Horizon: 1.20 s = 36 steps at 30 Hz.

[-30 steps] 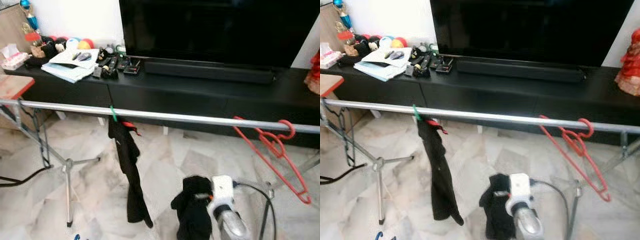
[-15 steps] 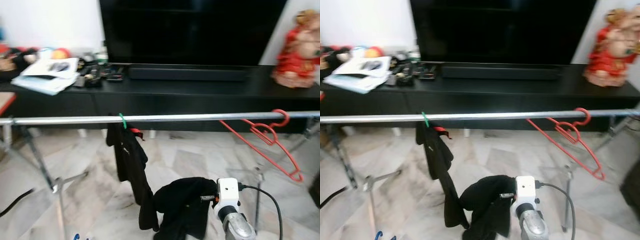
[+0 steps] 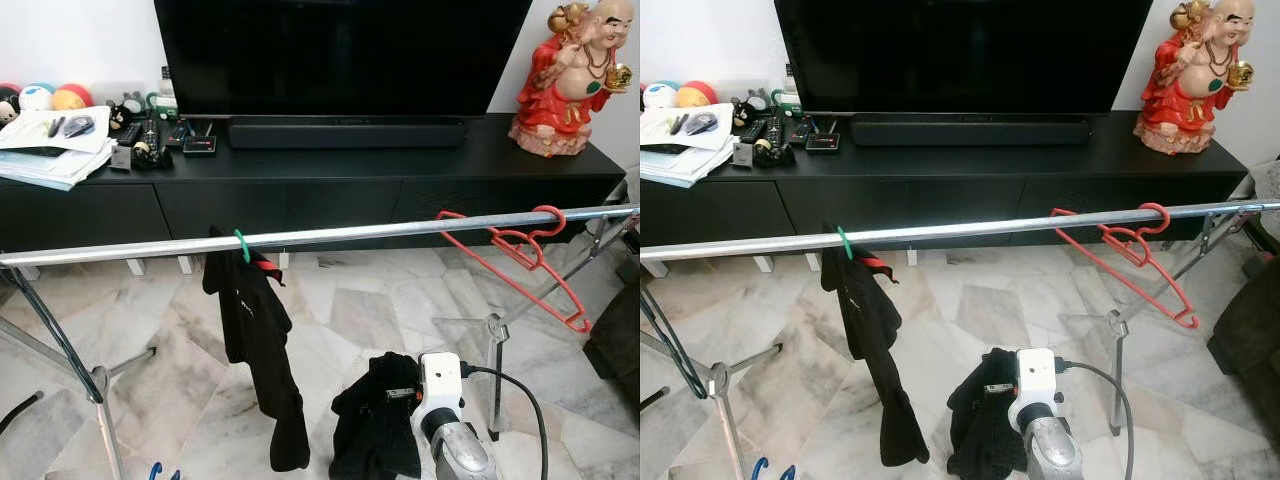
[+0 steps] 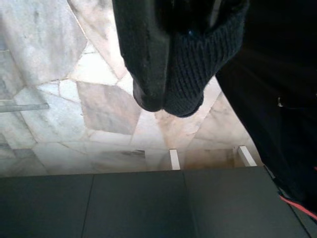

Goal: Hang hanger

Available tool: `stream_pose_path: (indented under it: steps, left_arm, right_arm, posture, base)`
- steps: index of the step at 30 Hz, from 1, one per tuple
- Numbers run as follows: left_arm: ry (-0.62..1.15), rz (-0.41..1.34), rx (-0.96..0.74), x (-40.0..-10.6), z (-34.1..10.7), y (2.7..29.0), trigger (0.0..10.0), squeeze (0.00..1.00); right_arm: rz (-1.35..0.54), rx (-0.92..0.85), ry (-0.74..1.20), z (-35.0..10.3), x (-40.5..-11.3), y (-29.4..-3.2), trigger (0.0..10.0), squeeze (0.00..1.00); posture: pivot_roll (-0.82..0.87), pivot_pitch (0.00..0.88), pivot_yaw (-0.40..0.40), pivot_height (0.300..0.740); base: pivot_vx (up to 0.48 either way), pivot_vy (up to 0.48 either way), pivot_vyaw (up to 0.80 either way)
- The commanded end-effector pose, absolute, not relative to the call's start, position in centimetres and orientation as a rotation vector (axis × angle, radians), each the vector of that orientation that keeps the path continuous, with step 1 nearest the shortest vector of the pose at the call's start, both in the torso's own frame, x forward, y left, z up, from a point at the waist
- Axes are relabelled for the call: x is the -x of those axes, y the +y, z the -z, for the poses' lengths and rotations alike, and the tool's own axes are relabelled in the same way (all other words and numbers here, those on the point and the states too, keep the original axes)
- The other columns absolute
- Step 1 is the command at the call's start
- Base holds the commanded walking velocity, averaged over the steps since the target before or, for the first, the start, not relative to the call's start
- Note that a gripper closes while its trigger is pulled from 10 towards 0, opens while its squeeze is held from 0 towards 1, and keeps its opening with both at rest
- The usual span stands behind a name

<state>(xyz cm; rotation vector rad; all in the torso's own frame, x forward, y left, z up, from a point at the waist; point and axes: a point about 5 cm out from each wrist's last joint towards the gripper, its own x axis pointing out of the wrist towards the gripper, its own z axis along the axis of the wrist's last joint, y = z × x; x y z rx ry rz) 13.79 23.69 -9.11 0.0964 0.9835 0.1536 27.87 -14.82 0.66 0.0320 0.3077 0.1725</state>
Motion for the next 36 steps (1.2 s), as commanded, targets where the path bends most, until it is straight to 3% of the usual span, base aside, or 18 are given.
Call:
stream_pose_path:
  steps: [1,36]
  left_arm:
    - [0.984,-0.141,-0.107,-13.5,9.3,23.4,10.0,0.0]
    - [0.92,-0.117,-0.106,-14.9,8.8,22.4,10.0,0.0]
  right_arm:
    - [-0.16,-0.023,0.293,-0.8,-28.0,-15.2,10.0,0.0]
    - [-0.131,-0.015,0.274,-1.3,-28.4,-15.6,10.0,0.0]
  posture:
    - [-0.02,0.105,0.009,0.74]
    - [-0.01,0.109,0.007,0.74]
  base:
    - [0.0,0.0,0.0]
    - [-0.344,0.0,0.0]
